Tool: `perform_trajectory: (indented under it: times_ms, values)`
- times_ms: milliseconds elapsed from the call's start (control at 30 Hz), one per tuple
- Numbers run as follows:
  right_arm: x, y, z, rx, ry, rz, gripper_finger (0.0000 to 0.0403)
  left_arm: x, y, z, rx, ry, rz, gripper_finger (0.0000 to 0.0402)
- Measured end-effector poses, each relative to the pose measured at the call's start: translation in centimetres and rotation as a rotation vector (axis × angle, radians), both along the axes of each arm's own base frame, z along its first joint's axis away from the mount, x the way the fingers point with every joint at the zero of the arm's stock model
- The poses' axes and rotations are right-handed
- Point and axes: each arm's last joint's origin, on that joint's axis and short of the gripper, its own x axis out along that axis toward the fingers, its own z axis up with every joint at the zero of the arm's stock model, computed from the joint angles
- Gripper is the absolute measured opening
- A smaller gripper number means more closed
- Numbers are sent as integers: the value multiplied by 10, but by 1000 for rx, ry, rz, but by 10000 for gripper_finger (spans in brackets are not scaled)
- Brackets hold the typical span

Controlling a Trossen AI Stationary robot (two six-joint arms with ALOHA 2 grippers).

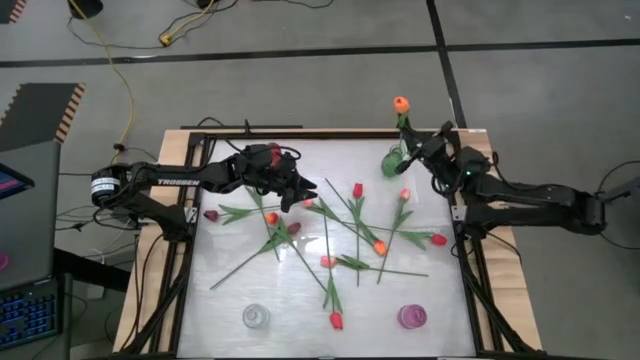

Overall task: Sort flowers into vase by color
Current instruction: Put the orange flower into the green vase

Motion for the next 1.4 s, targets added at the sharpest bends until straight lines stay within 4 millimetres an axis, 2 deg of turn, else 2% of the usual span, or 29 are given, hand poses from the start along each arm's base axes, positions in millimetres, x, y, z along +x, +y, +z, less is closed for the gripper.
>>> perform_trajectory:
  times_ms: [300, 500, 867, 1067, 1233, 1400]
  values:
    - [12, -12, -15, 67, 49, -28, 25, 0, 0, 0, -1, 0, 1, 174]
    - [17, -14, -21, 81, 82, -29, 44, 0, 0, 0, -2, 1, 1, 174]
    - [17, -15, -29, 111, 154, -39, 49, 0, 0, 0, -4, 1, 2, 174]
    - [15, -16, -29, 122, 147, -135, 52, 0, 0, 0, -4, 1, 1, 174]
    - [15, -17, -29, 126, 153, -147, 75, 0, 0, 0, -4, 1, 1, 174]
    - [15, -17, -33, 150, 175, -148, 121, 0, 0, 0, -4, 1, 1, 174]
